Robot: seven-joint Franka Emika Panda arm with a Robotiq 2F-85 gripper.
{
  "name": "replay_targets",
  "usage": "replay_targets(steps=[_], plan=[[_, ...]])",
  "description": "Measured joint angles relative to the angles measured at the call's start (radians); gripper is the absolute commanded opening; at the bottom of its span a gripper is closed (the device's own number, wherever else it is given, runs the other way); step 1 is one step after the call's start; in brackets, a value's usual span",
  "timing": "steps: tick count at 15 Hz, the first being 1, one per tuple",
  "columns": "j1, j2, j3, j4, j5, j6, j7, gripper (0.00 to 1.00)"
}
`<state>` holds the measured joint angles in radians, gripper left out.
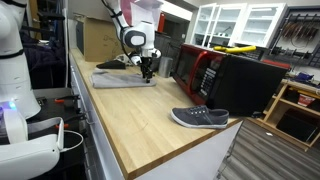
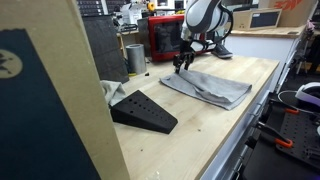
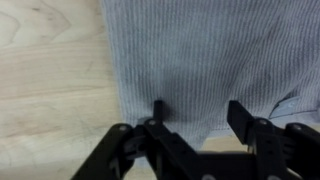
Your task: Fold the grey towel
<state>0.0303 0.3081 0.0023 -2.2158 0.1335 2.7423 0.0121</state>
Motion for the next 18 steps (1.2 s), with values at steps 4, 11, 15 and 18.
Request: replay_targets(steps=[4, 11, 15, 18], plan=[[0.000, 0.012, -0.002, 0.015, -0.011, 0.000, 0.013, 0.07], [0.002, 0.005, -0.003, 0.018, -0.049, 0.000, 0.019, 0.01], [0.007, -0.006, -0.003, 0.012, -0.082, 0.000, 0.028, 0.01], [0.012, -0.023, 0.001, 0.001, -0.084, -0.002, 0.032, 0.01]])
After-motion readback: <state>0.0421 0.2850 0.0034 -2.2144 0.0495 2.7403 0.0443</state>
